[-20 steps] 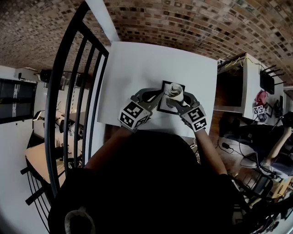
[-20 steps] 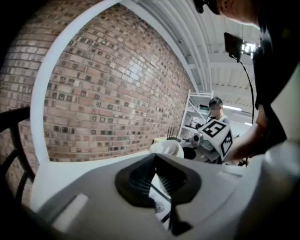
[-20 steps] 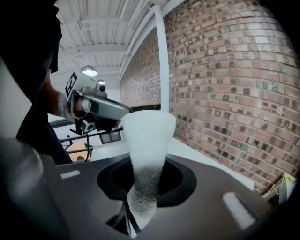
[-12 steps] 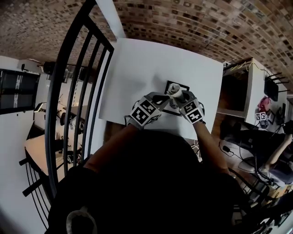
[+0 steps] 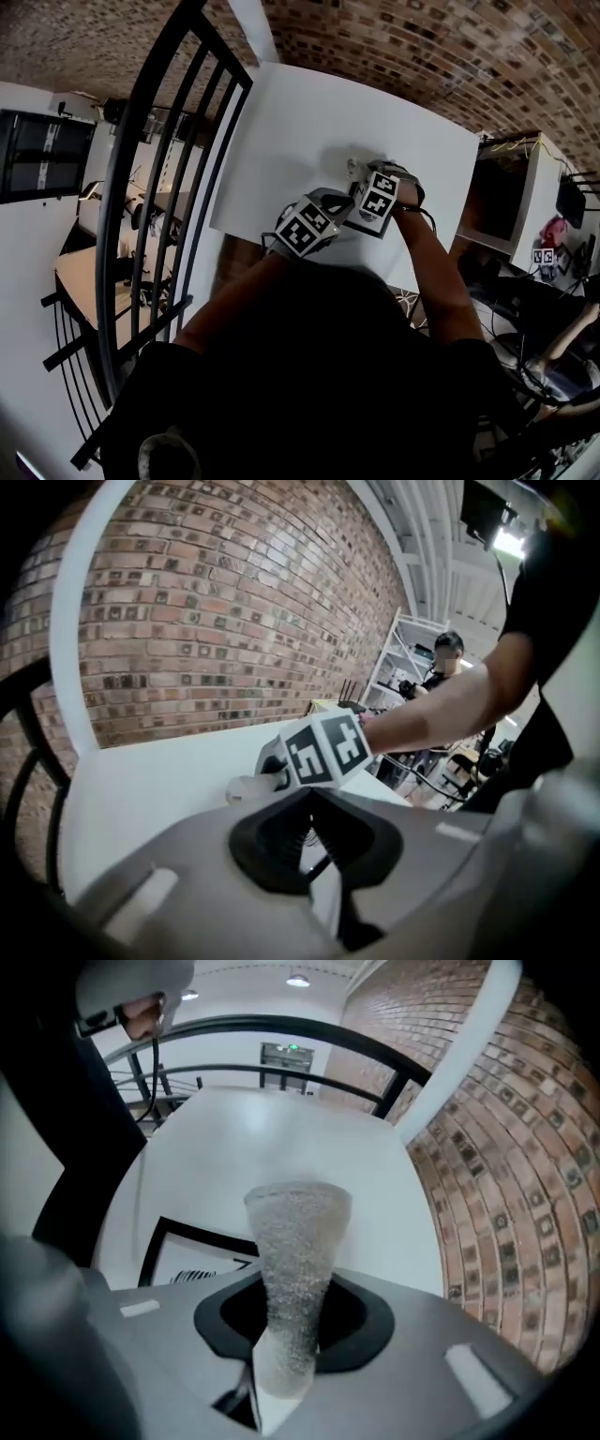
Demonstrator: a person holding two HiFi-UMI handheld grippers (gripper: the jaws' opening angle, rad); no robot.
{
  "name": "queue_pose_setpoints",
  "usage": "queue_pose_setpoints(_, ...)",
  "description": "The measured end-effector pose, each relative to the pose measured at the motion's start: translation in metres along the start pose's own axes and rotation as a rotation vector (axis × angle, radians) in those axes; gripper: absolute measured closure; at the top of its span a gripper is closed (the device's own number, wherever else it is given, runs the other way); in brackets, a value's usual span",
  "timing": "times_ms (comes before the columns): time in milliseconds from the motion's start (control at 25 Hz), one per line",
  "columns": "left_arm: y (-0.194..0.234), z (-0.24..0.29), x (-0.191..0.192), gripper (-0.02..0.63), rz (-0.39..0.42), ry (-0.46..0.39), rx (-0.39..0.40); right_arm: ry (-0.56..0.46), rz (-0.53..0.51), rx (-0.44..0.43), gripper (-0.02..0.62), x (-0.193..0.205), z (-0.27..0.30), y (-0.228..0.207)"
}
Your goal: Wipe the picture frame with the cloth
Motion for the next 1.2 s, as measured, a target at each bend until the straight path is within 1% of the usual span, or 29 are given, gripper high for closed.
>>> queue_pose_setpoints(80, 0.000, 0.000, 0.002, 0.604, -0.007, 0.005, -0.004, 0.056, -0.027, -0.016, 0.494, 0.002, 0.011, -0.004)
queue_pose_setpoints(200, 0.001, -0.002, 0.006, 0.604, -0.015, 0.006, -0.010, 0.091, -0.023, -0.045, 0.492, 0.007, 0.023, -0.002)
queue_pose_setpoints(360, 0.004, 0.002, 0.005, 0.604, -0.012, 0.005, -0.012, 0.093, 0.006, -0.051, 0.492, 0.019, 0.027, 0.002)
queue_pose_setpoints(600, -0.021, -0.006, -0.002, 0.604, 0.023, -0.012, 0.009, 0.100, 0.071, -0.028, 0.492, 0.046, 0.007, 0.022)
queue_pose_setpoints(800, -0.011, 0.011, -0.002, 0.604, 0.027, 0.005, 0.020, 0.108, 0.157, -0.011, 0.492, 0.082, 0.008, 0.011)
queue_pose_setpoints(1000, -0.014, 0.007, 0.000, 0.604, 0.034, 0.003, 0.015, 0.135, 0.229, -0.011, 0.491, 0.115, 0.003, 0.024)
queue_pose_setpoints(1120, -0.015, 0.004, 0.001, 0.604, 0.035, 0.002, 0.004, 0.132, 0.246, -0.002, 0.491, 0.117, 0.000, 0.025)
queue_pose_setpoints(1200, -0.015, 0.002, 0.003, 0.604, 0.035, 0.001, 0.000, 0.115, 0.235, 0.008, 0.491, 0.105, -0.002, 0.023)
Point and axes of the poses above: the fingertips, and each gripper's own axes: z forward along the fingers, y to its left, x out of its underside, the point moved 6 cm from there along -z, backward along the fingers, and after that the axes turned 13 degrees about -x, right-handed, at the moved point
